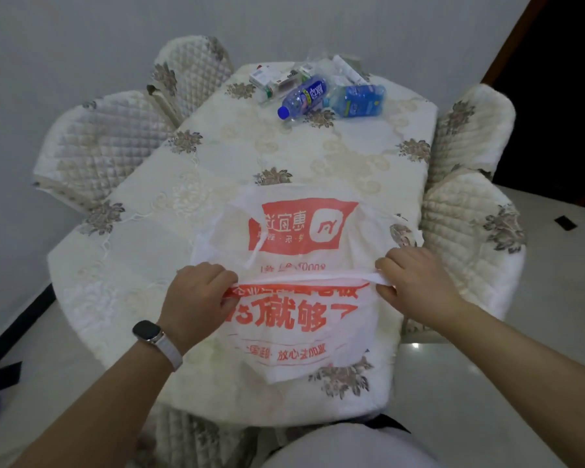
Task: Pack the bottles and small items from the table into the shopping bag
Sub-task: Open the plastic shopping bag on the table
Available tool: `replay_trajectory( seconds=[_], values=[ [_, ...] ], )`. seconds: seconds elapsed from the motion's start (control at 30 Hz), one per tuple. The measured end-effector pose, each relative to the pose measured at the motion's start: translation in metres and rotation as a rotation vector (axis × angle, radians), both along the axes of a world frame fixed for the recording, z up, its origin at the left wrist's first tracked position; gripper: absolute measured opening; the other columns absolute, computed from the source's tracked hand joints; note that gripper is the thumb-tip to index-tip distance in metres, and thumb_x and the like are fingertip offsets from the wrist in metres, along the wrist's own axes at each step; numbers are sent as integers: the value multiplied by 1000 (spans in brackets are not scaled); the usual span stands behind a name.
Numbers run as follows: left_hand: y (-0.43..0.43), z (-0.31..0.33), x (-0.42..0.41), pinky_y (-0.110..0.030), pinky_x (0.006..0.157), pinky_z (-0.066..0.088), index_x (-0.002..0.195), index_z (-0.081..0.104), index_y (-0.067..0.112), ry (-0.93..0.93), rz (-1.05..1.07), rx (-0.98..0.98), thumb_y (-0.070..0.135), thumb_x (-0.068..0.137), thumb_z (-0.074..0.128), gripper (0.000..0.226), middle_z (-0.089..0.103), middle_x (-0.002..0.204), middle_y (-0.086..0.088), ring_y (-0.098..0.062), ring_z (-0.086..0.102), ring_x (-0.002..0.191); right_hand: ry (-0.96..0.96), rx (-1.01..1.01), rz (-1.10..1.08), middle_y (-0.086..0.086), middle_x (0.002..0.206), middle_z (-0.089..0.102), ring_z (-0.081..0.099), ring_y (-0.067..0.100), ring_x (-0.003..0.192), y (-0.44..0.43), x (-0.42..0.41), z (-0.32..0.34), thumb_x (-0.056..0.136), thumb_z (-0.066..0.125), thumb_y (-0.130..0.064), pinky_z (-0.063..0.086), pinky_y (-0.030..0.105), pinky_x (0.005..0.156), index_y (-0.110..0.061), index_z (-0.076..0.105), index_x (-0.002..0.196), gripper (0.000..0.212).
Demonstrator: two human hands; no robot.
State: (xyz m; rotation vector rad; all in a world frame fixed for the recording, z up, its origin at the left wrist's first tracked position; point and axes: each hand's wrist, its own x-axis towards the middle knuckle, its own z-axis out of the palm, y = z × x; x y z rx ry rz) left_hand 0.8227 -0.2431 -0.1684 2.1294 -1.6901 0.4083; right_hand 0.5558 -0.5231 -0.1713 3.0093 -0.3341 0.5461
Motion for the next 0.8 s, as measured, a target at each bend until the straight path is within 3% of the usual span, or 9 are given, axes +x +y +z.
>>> replay_trajectory(
  seconds=[0.1,0.2,0.33,0.43,0.53,0.6,0.67,0.7,0.8],
  values=[
    [12,-25,-24,-27,61,38,79,69,11,81,-6,96,38,84,52,33,65,69,-4,-26,59,57,199,129,9,3,88,59,57,26,77,21,-14,-15,80,59,-39,44,37,70,-14,65,100,32],
    [20,-41,-42,-33,64,47,94,71,14,192,1,204,46,84,57,37,68,79,0,-24,63,67,359,269,64,1,104,60,59,24,89,39,-16,-16,83,52,-51,50,36,75,-16,62,115,48],
    [17,-40,-68,-39,89,47,119,65,20,237,32,459,88,74,40,84,66,115,2,-21,64,101,465,455,132,2,129,54,54,21,111,48,1,-17,82,49,-67,47,37,93,-16,50,136,74],
    [6,-31,-90,-40,112,31,136,47,25,351,79,724,97,58,41,106,43,150,3,-19,43,135,609,517,174,1,150,38,41,20,132,50,17,-25,76,54,-76,36,36,110,-17,31,150,97],
    [-8,-32,-105,-37,111,33,146,30,26,406,150,790,84,62,63,107,48,145,4,-19,50,127,742,554,166,0,155,33,38,20,136,52,27,-39,72,62,-75,33,36,113,-21,21,153,106],
    [-14,-34,-112,-38,109,35,151,22,25,375,184,863,79,66,65,109,54,140,3,-21,55,121,783,558,186,1,144,47,48,22,124,57,28,-47,70,63,-75,39,38,107,-24,26,149,102],
    [-17,-38,-119,-40,106,36,148,27,25,323,213,939,70,74,65,95,61,130,2,-22,60,114,806,588,227,-1,125,59,57,20,106,62,26,-54,71,65,-71,47,38,96,-27,38,140,87],
    [-18,-38,-122,-39,103,37,140,39,27,293,209,938,62,79,64,74,65,121,3,-22,62,107,832,602,249,-2,118,62,59,19,99,65,23,-55,72,66,-69,49,36,91,-28,42,136,80],
    [-17,-38,-125,-34,85,47,95,60,27,236,185,798,37,88,54,14,71,89,1,-24,67,82,930,607,281,-4,103,64,59,17,88,66,12,-55,74,69,-64,49,33,79,-29,51,119,61]
  ],
)
